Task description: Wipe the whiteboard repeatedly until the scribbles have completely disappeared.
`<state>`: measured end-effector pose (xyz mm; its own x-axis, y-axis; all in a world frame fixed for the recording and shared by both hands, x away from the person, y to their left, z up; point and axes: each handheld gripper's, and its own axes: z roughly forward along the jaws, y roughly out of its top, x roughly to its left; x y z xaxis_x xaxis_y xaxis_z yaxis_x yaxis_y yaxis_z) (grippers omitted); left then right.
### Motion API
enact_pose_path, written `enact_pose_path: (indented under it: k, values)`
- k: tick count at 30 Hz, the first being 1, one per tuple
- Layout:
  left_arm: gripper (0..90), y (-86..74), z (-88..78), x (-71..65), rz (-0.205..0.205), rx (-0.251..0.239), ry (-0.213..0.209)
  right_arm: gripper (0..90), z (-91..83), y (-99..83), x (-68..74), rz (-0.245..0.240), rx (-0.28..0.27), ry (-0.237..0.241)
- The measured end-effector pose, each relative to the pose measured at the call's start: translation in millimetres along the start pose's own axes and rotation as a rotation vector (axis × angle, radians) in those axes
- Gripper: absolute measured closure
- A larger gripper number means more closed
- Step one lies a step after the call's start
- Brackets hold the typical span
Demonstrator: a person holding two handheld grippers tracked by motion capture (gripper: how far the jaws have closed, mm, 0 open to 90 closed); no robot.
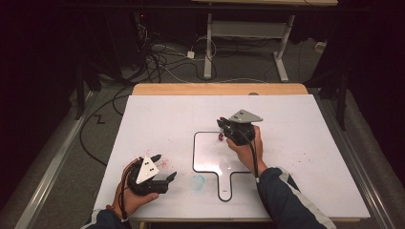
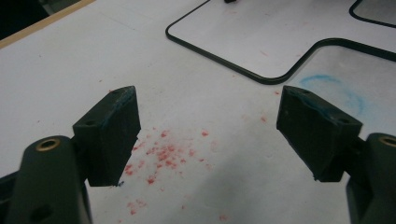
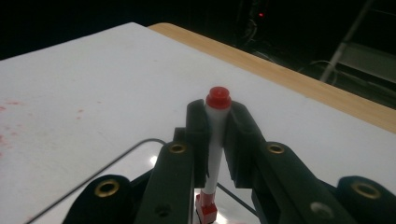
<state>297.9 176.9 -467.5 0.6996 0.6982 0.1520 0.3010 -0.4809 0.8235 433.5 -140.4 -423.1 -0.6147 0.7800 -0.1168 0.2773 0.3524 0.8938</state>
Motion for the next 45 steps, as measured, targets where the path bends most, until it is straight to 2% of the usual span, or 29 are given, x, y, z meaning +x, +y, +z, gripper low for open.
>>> enact_pose_path:
  k: [3,5,7,9,11,13,15,17,18,20,23,27,30,32,35,41,45]
  values:
    - [20.6,0.2,1.2,-0.2,-0.001,0.004,-0.003,81.7,-5.6,-2.7,-12.9,0.002,0.012,-0.058]
    - [20.6,0.2,1.8,0.2,0.000,0.007,-0.005,81.7,-6.9,-5.2,-19.3,0.013,0.006,-0.067]
    - [20.6,0.4,2.4,0.2,0.001,0.009,-0.007,81.7,-6.0,-6.3,-21.1,0.020,-0.009,-0.038]
    - [20.6,0.6,2.9,-0.2,0.001,0.008,-0.009,81.7,-3.6,-6.4,-16.8,0.024,-0.022,-0.023]
    - [20.6,0.7,3.0,-0.3,0.002,0.007,-0.010,81.7,-1.2,-5.7,-11.6,0.039,-0.032,0.016]
    - [20.6,0.5,2.8,0.0,0.003,0.011,-0.011,81.6,0.3,-4.0,-5.7,0.030,-0.029,0.038]
    - [20.6,0.2,2.3,0.1,0.002,0.009,-0.012,81.7,1.0,-2.3,-3.2,-0.014,-0.021,0.022]
    - [20.6,-0.1,1.8,0.0,-0.001,0.007,-0.011,81.7,2.7,-1.0,-4.1,-0.065,-0.005,-0.055]
    - [20.6,-0.3,1.5,0.1,-0.003,0.004,-0.012,81.7,3.5,-1.5,-6.4,-0.071,-0.002,-0.075]
    - [20.6,-0.5,1.0,0.1,-0.003,0.003,-0.012,81.7,3.9,-2.0,-11.2,-0.039,-0.008,-0.074]
    - [20.6,-0.5,1.4,0.1,-0.004,0.006,-0.013,81.7,4.4,-1.8,-8.3,-0.026,-0.016,-0.036]
    - [20.6,-0.2,2.4,-0.5,0.001,0.011,-0.016,81.7,4.3,0.4,6.0,0.012,-0.022,0.080]
    - [20.6,0.0,2.4,-0.8,0.003,0.012,-0.018,81.7,5.3,1.8,19.0,0.013,-0.026,0.124]
    - [20.6,-0.3,2.6,-0.8,0.003,0.012,-0.018,81.7,5.9,2.8,24.8,-0.002,-0.025,0.124]
    - [20.6,-0.7,2.4,-0.6,0.001,0.012,-0.018,81.7,4.7,3.8,22.2,-0.008,-0.013,0.099]
    - [20.6,-1.1,2.0,-0.4,0.002,0.014,-0.018,81.7,-8.8,-2.5,-5.6,0.039,0.017,-0.009]
    - [20.6,-0.4,3.0,-1.2,0.005,0.018,-0.021,81.7,-15.6,-5.9,-17.8,0.054,0.029,-0.077]
